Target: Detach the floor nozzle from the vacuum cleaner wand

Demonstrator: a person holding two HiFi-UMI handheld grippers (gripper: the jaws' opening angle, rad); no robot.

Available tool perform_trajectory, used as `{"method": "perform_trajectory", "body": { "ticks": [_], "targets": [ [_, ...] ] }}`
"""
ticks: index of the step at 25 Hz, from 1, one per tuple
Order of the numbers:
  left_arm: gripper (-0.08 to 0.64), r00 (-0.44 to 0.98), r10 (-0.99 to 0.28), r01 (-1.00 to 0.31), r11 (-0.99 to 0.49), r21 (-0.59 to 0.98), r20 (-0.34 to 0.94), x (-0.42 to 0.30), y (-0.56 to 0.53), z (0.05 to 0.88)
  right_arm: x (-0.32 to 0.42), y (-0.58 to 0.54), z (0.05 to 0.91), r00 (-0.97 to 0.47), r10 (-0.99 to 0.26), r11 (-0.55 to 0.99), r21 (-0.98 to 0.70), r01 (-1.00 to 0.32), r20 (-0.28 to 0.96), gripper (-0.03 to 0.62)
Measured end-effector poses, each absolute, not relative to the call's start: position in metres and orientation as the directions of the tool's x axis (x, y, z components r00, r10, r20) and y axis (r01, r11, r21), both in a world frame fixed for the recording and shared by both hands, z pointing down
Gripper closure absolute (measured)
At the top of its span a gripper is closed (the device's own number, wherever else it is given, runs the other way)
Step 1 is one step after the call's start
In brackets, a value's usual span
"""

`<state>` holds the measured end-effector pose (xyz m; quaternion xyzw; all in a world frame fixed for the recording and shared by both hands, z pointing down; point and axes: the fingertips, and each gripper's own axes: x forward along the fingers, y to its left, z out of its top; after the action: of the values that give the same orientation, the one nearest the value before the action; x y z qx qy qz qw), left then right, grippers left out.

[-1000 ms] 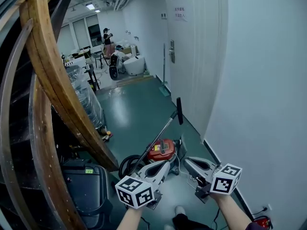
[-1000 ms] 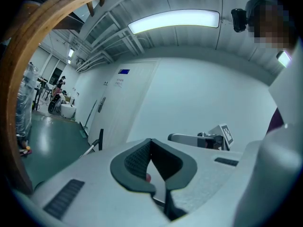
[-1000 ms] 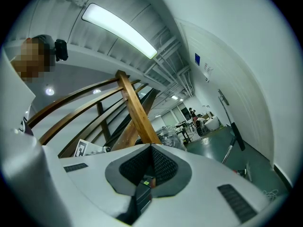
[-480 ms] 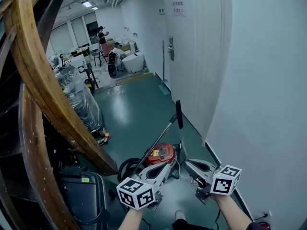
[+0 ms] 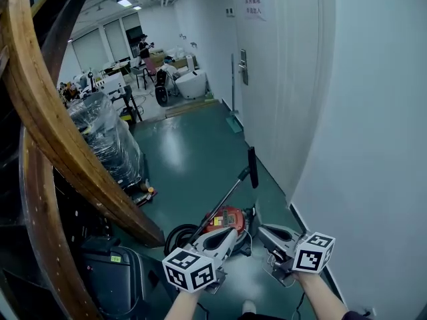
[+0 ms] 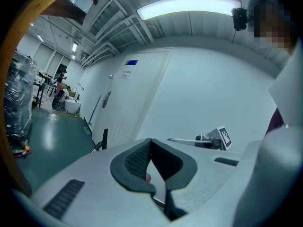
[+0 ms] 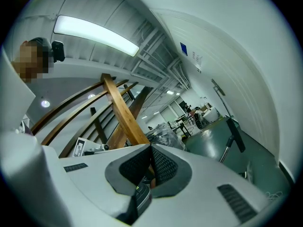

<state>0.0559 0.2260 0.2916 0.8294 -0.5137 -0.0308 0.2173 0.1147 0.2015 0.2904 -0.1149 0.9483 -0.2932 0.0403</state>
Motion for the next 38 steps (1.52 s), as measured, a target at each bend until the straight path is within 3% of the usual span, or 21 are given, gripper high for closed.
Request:
{"method": "perform_trajectory", "body": {
  "ticks": [38],
  "targets": [
    [0.557, 0.539, -0.811, -0.799, -0.408, 0.441, 0.227, -0.044, 0.045, 0.327, 0.025, 0.027, 0.327, -0.938, -0.345, 0.717, -0.634, -0.289, 0.038, 0.575]
  ]
}}
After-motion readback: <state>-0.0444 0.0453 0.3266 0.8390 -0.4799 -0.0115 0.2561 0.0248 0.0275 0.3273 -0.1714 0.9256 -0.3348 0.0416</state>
